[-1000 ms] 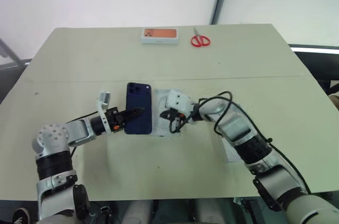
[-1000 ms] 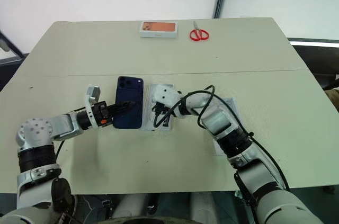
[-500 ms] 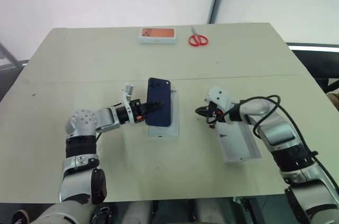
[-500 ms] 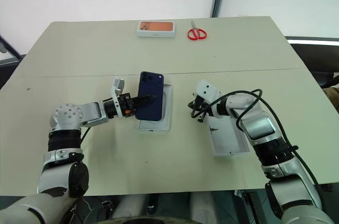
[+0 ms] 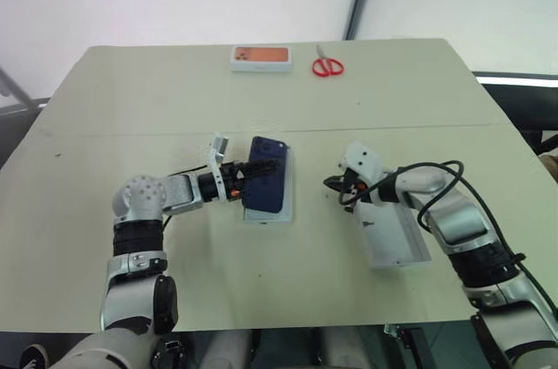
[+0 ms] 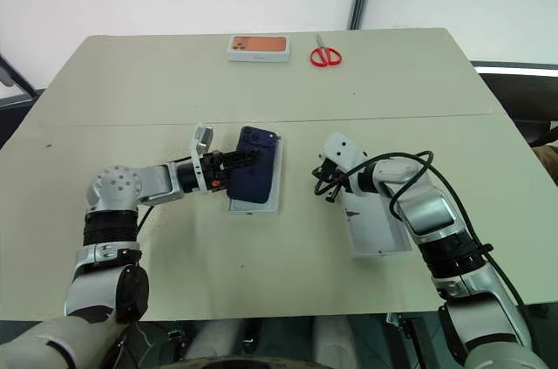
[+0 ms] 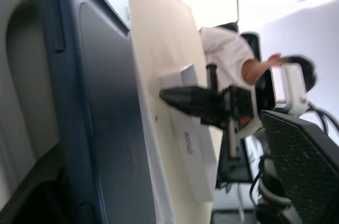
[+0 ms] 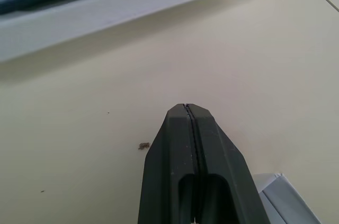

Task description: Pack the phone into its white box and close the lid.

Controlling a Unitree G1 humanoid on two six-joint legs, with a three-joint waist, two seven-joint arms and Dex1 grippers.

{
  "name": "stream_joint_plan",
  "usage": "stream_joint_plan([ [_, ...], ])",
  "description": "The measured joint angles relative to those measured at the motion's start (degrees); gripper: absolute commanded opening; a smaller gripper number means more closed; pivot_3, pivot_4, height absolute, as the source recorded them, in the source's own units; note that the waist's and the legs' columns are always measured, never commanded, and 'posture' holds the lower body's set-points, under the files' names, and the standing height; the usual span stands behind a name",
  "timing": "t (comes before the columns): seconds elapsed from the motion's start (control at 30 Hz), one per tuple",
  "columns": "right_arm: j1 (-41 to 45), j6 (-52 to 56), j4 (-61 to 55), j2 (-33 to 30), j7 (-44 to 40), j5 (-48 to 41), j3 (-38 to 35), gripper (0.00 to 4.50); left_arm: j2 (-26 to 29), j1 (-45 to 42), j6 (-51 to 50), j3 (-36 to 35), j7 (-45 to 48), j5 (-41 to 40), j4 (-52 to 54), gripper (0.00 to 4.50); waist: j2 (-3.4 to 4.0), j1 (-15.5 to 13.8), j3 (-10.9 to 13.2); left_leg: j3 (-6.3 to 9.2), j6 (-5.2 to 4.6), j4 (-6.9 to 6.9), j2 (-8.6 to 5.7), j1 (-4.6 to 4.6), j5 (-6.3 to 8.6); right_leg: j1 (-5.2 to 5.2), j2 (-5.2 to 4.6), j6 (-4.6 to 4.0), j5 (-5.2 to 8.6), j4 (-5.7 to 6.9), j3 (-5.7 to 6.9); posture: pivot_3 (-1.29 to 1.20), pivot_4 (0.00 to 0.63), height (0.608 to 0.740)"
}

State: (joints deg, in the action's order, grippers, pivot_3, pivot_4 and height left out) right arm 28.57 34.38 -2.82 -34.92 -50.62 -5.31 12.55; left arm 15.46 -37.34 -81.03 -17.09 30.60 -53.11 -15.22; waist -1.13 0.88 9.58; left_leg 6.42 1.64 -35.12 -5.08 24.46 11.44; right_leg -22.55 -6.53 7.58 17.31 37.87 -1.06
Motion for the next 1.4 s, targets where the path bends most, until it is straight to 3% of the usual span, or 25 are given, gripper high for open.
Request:
stream_joint_plan([
  [0.6, 2.3, -2.2, 3.1, 2.0, 0.3, 0.6, 0.8, 0.0, 1.4, 0.7, -5.3, -1.8, -2.1, -0.4, 7.9, 4.47, 0.0, -0.1, 0.0, 0.0, 0.0, -0.02, -0.02, 0.0, 0.0, 0.01, -0.01, 0.0, 0.0, 0.0, 0.0, 0.0, 0.15, 0.74],
  [1.27, 3.2, -2.8, 4.3, 2.7, 0.6, 0.8, 1.9, 0.0, 9.0, 2.7, -4.6, -4.1, -1.0, -2.4, 11.2, 4.47, 0.0, -0.1, 0.0, 0.0, 0.0, -0.01, 0.0, 0.0, 0.0, 0.0, 0.0, 0.0, 0.0, 0.01, 0.0, 0.0, 0.15, 0.74],
  [1.4, 3.2, -2.9, 4.3, 2.7, -0.7, -0.1, 1.9, 0.0, 12.3, 4.2, 1.5, -2.2, -0.2, 1.3, 11.2, 3.2, 0.0, -0.1, 0.0, 0.0, 0.0, -0.01, -0.01, 0.0, 0.0, 0.0, -0.01, 0.0, 0.0, 0.0, -0.01, 0.0, 0.15, 0.74],
])
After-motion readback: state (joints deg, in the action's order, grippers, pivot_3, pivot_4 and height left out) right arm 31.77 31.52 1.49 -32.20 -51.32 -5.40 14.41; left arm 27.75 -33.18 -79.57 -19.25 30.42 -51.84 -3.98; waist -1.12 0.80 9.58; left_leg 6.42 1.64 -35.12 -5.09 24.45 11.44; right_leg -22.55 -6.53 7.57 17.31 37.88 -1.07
